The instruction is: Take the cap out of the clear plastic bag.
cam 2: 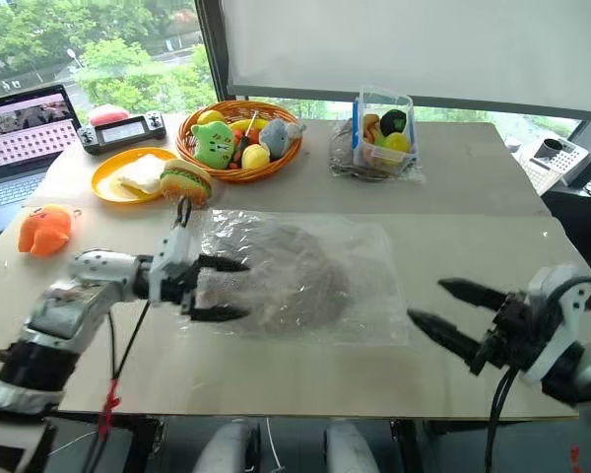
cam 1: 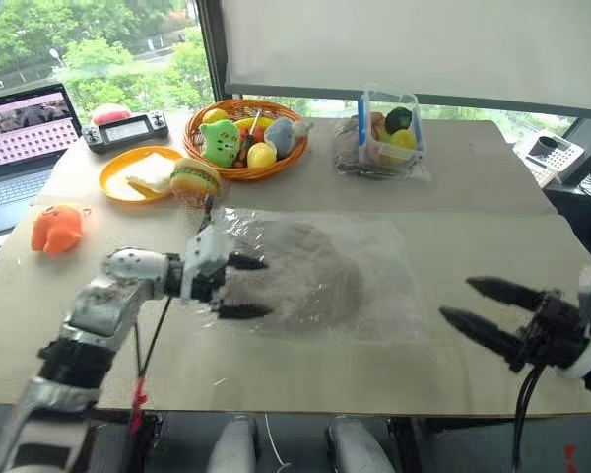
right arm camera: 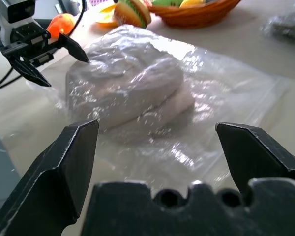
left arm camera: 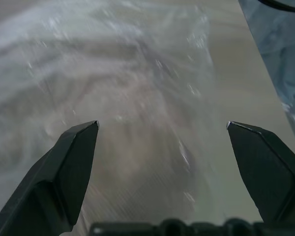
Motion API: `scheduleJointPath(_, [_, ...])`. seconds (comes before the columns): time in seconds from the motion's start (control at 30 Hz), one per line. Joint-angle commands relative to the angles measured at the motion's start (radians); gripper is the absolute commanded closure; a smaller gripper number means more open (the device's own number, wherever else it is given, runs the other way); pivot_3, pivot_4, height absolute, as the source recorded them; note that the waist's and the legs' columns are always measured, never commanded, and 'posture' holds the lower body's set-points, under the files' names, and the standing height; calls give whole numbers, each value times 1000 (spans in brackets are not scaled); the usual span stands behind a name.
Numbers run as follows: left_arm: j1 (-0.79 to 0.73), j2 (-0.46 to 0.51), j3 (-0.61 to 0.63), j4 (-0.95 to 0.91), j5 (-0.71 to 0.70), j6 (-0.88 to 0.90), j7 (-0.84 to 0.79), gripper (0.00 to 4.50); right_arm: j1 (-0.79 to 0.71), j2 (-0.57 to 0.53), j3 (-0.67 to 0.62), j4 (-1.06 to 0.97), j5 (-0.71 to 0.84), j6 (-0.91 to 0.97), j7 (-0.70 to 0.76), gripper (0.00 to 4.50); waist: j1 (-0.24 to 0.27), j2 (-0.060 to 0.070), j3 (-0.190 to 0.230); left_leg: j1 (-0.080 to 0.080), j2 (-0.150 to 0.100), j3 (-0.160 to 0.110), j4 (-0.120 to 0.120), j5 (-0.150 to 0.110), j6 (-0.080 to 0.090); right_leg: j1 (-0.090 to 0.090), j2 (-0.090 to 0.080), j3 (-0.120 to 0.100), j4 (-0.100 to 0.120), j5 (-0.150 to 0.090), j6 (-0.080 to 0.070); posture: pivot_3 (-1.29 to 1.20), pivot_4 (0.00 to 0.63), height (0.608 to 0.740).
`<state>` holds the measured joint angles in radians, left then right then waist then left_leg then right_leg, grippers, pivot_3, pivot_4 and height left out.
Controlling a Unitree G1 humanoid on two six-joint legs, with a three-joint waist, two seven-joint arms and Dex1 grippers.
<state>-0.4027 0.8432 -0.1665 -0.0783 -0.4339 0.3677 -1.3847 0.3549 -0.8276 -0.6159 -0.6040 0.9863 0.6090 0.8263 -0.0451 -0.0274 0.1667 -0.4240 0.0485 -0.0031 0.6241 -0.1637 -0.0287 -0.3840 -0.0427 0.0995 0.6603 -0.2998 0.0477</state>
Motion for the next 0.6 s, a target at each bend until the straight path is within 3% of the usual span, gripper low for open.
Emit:
scheduleJointPath(0.03, [99,-15,-39,-172,-30,-18,-29,11,-15,8,-4,-15,-14,-11,-14,0,1,-1,0,1,0,1,0,0,0,1,0,0,-1,-1,-2,0,150,740])
scheduleJointPath(0.1, [94,-129,-59,-207,-16,-13,88,11,-18,18,9,-12,-26,-13,-29,0,12,-1,0,-1,1,1,2,0,0,1,-1,0,-3,-2,-5,0,150,740])
scheduleJointPath(0.17, [76,-233,-88,-181,25,-25,167,11,-17,27,21,-18,-40,-9,-44,0,31,-1,0,-2,0,1,4,0,0,4,-2,-1,-4,1,1,0,150,740])
scheduleJointPath(0.4, [55,-389,-197,-101,135,-101,241,11,52,38,-21,-67,-30,9,-57,0,32,-1,-1,-9,-1,0,3,0,1,-3,0,-1,-3,3,1,0,150,740])
scheduleJointPath(0.6, [-35,-533,-312,154,307,-288,299,11,207,69,-134,-139,-2,-5,-8,0,41,-1,-1,-7,-2,-1,6,0,1,0,-1,0,-3,2,5,0,150,740])
